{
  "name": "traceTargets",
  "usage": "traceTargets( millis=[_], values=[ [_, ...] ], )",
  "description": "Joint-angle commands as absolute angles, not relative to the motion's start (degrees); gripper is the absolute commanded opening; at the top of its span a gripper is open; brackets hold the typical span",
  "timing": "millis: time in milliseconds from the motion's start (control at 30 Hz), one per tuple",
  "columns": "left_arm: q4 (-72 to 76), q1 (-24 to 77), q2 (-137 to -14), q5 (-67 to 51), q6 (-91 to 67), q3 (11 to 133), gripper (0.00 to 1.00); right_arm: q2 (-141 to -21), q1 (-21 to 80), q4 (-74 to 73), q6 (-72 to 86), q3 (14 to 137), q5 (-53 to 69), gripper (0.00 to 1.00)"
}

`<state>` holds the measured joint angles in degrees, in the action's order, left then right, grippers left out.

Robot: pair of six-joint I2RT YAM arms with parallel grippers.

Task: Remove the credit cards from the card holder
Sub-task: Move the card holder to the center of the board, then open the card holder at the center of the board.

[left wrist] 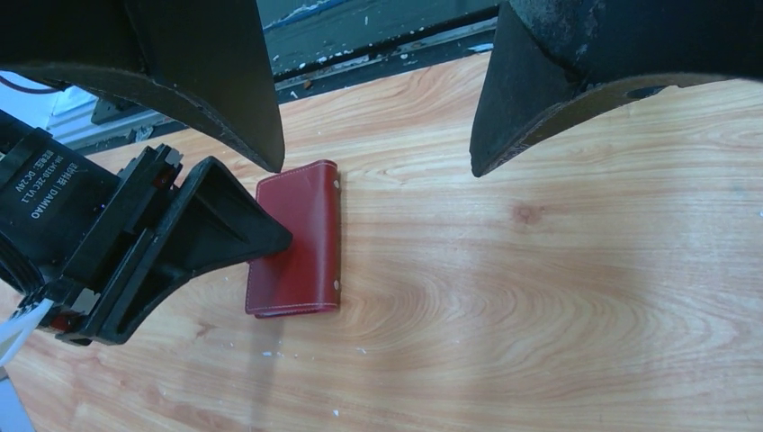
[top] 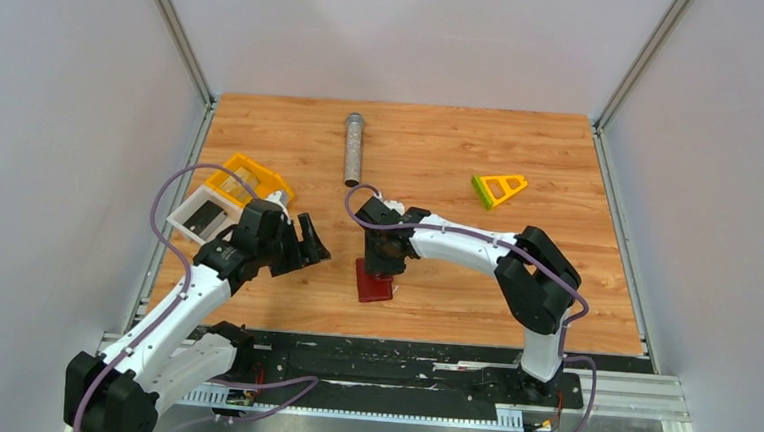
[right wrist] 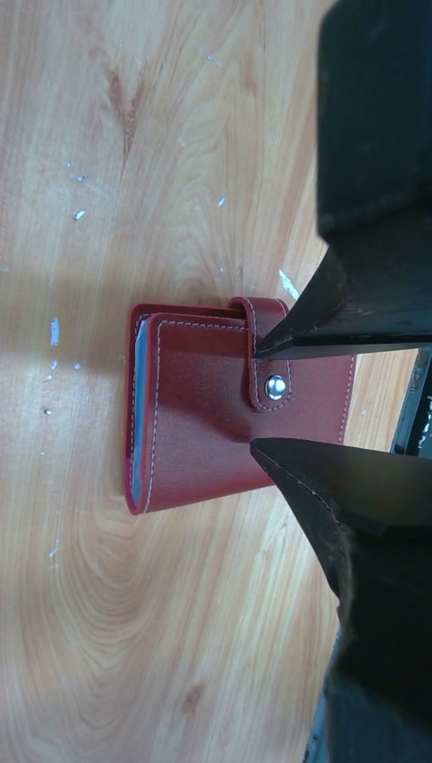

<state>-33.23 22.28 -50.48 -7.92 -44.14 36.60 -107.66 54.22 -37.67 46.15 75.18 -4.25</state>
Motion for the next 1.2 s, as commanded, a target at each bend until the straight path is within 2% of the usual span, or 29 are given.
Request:
traceTargets(
  millis=[0, 333, 667, 900, 1167],
  values=[
    [-31.50, 21.81, -49.41, -9.85, -43.04, 35.52, 0.83, -110.61, 55.77, -43.11, 47.86, 79.14, -9.52, 0.38],
    [-28.56, 21.80, -49.60, -13.58, -44.69, 33.66, 0.77, -110.90, 56.99, -44.77, 49.73, 76.91, -14.80, 0.29],
    [-23.49, 21.87, -52.41, -17.74, -46.38, 32.10, 0.71, -106.23, 57.20, -39.69, 47.81, 73.52, -13.24, 0.00],
    [-15.93, 21.88, -58.60, -22.12, -47.46, 29.69, 0.65, -104.18, 57.13, -36.12, 47.28, 71.08, -11.38, 0.00],
    [0.39, 21.93, -68.95, -29.53, -49.74, 26.73, 0.57, -101.08, 57.05, -29.56, 45.98, 66.73, -9.40, 0.00]
  ],
)
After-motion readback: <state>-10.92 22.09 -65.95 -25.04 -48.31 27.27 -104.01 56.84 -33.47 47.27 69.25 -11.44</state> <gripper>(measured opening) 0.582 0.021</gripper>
